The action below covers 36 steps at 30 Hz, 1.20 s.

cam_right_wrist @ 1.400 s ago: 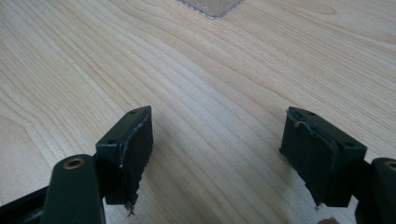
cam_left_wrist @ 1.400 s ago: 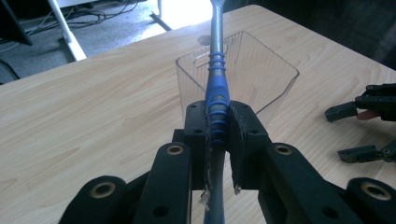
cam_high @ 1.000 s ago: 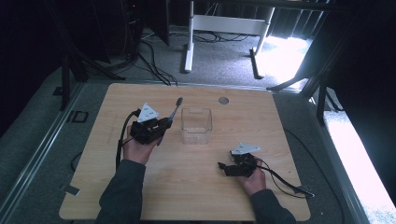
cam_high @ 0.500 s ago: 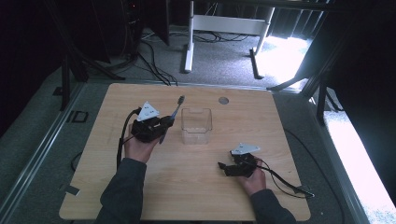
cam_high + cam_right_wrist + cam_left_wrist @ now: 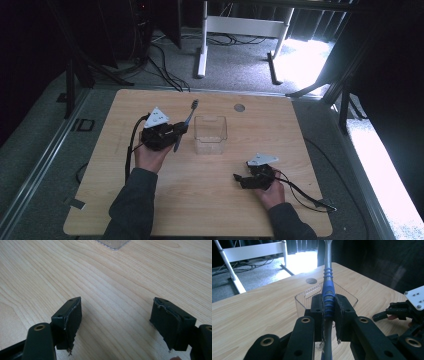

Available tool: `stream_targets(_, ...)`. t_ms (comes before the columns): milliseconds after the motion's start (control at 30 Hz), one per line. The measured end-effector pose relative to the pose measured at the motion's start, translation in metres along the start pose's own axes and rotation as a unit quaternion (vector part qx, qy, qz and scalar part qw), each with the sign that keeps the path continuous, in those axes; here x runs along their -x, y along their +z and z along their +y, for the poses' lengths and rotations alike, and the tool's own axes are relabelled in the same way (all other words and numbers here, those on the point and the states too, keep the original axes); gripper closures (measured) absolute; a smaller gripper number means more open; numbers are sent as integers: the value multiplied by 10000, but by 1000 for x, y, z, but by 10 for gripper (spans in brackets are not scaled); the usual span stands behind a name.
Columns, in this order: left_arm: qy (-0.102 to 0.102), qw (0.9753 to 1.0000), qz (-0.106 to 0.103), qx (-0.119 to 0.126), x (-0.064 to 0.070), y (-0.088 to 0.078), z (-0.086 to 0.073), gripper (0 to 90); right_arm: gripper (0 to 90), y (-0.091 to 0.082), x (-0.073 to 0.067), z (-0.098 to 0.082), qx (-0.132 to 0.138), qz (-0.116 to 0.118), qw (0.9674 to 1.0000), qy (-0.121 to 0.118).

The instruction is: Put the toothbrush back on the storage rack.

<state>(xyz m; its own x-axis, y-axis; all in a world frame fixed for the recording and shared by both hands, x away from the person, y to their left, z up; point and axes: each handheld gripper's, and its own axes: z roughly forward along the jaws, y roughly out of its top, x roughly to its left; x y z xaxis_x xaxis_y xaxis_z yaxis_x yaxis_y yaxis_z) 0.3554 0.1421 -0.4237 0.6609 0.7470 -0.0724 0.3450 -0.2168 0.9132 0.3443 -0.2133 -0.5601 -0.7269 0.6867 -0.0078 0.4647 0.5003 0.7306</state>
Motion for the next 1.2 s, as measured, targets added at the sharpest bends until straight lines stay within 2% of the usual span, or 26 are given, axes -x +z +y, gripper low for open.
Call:
stream_targets(867, -109, 9995, -110, 280, 1, 5, 8, 787, 245, 0, 0, 0, -2, 0, 10000, 2)
stream_targets(1200, -158, 9991, -95, 393, 2, 13, 7, 787, 246, 0, 0, 0, -1, 0, 10000, 2)
